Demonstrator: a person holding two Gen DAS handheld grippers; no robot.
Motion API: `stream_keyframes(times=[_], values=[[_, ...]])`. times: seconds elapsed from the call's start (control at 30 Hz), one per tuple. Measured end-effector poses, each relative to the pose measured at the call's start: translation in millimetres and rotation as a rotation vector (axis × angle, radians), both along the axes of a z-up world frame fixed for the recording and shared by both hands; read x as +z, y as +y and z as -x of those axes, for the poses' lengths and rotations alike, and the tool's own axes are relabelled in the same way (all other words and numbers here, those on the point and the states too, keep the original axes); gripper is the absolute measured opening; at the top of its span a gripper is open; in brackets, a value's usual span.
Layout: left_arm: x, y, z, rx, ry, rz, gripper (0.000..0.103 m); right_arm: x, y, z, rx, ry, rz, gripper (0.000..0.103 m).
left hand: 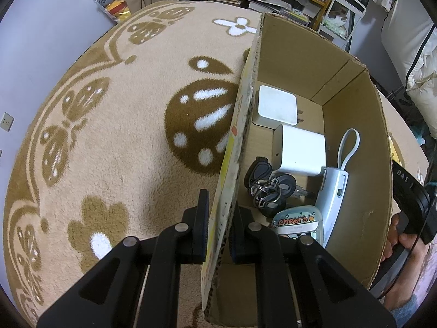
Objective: Organize rigid objects
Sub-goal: 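Lift the key fob with brass tag and carry it toward the box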
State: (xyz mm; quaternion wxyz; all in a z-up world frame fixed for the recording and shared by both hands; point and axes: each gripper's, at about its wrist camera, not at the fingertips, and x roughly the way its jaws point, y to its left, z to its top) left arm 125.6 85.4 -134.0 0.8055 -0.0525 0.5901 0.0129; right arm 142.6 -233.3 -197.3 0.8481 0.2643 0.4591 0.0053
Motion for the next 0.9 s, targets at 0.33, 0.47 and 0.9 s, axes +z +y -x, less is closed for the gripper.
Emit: stream_keyframes(times=[0.33,0.47,0.9], values=[[-1,1,-2,-0.007,0.002,0.005,0.012,0,20,-31,0.037,0.173,0.166,0.029],[-2,1,-2,-0.008,0.003,0.004,0.012,1,24,-43,0.027,0.194,0.166,0.051],[-4,1,-2,-0.003,0.01,0.008,0.012,-4,51,-47,0.072,0.214,0.324,0.036]])
